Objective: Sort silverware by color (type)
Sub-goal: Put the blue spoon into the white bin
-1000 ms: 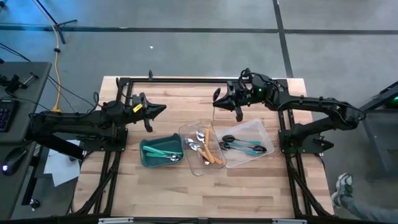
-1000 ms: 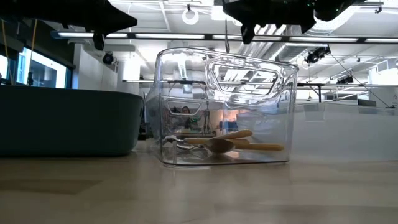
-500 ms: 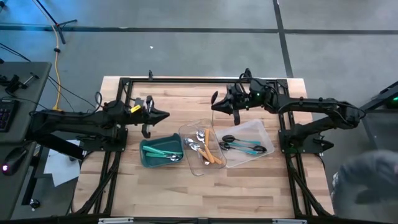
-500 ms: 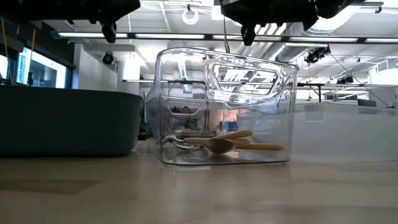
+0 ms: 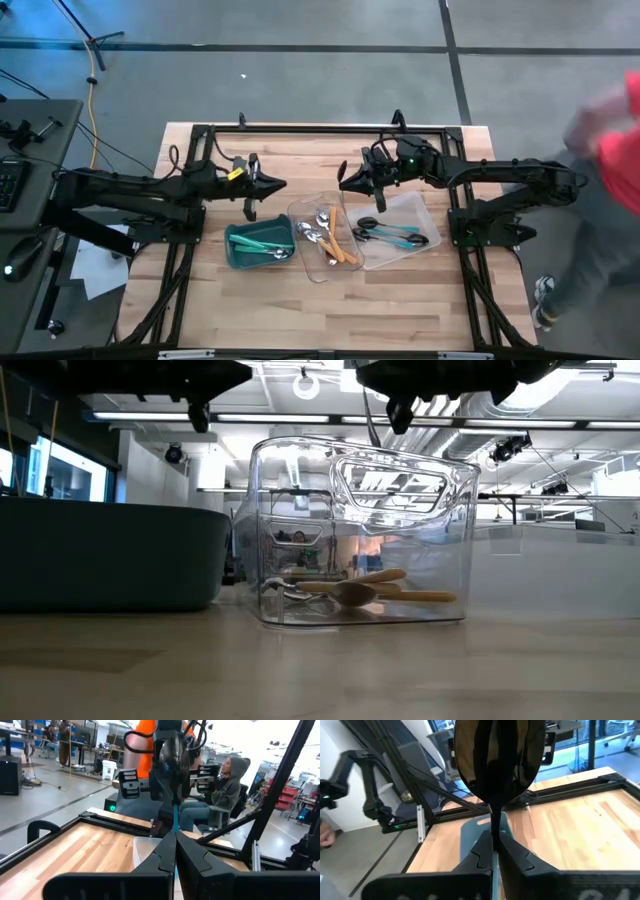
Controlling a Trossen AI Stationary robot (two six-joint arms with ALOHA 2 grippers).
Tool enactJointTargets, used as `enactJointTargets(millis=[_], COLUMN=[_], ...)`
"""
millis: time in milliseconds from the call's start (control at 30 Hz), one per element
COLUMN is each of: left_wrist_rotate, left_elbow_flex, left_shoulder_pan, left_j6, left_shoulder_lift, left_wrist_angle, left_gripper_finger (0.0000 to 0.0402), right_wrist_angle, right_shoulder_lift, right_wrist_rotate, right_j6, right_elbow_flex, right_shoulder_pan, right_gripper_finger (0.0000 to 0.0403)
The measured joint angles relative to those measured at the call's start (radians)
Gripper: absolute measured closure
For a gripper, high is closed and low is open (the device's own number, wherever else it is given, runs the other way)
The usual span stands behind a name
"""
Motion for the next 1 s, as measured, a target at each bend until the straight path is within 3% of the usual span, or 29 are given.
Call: enactJointTargets(millis=[333,1000], left_wrist_rotate=[0.009,0.022], left_elbow_flex=[0.072,0.072], left_shoulder_pan=[0.000,0.000], left_j6=[0.032,0.028], left_shoulder_lift=[0.153,0.158], left_wrist_angle=[0.004,0.007], left_gripper_finger=[0.0401,0.0401], right_wrist_angle=[0.001,0.001], right_shoulder_lift=[0.000,0.000], right_wrist_rotate=[0.020,0.022], right_j6=[-0.014,-0.011], right_elbow_flex=[0.000,0.000], right_shoulder_pan=[0.017,0.016], right_gripper_finger=[0.0403,0.0403])
